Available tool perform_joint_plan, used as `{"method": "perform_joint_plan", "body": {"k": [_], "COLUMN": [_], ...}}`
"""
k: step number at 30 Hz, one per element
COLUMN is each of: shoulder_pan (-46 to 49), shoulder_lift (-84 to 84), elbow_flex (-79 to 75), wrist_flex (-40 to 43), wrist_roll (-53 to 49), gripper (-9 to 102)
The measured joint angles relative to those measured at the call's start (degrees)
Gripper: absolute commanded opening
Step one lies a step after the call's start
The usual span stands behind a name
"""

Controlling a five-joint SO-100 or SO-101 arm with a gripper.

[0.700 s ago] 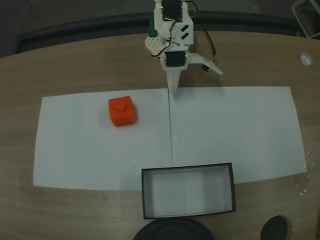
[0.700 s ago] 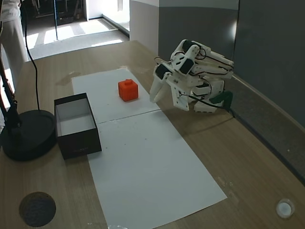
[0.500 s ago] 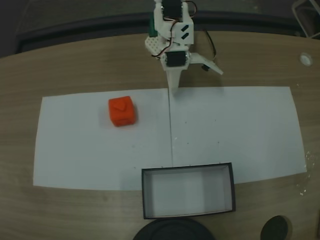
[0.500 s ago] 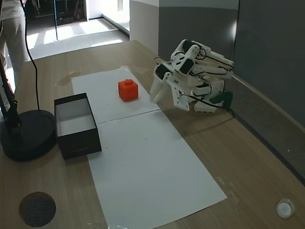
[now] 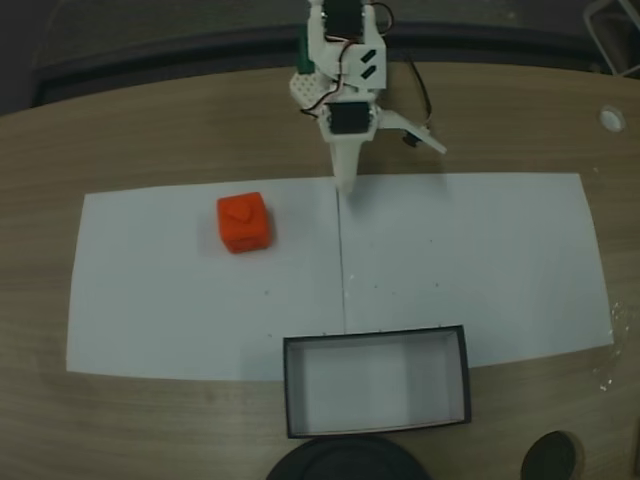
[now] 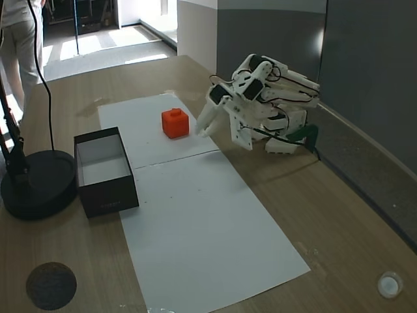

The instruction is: Grab a orange square and put it in the box.

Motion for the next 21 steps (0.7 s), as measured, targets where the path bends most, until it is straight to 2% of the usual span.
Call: {"method": "perform_joint_plan", "body": {"k": [4, 12, 21], "shoulder_pan": [5.5, 21.6, 25.1], "shoulder_lift": [-1.0, -15.5, -52.1], "elbow_flex": [-5.9, -19.7, -45.9], "wrist_flex": [-0.3, -0.1, 14.5], "wrist_roll": [0.0, -0.1, -4.8], "gripper": [37, 42, 42]}}
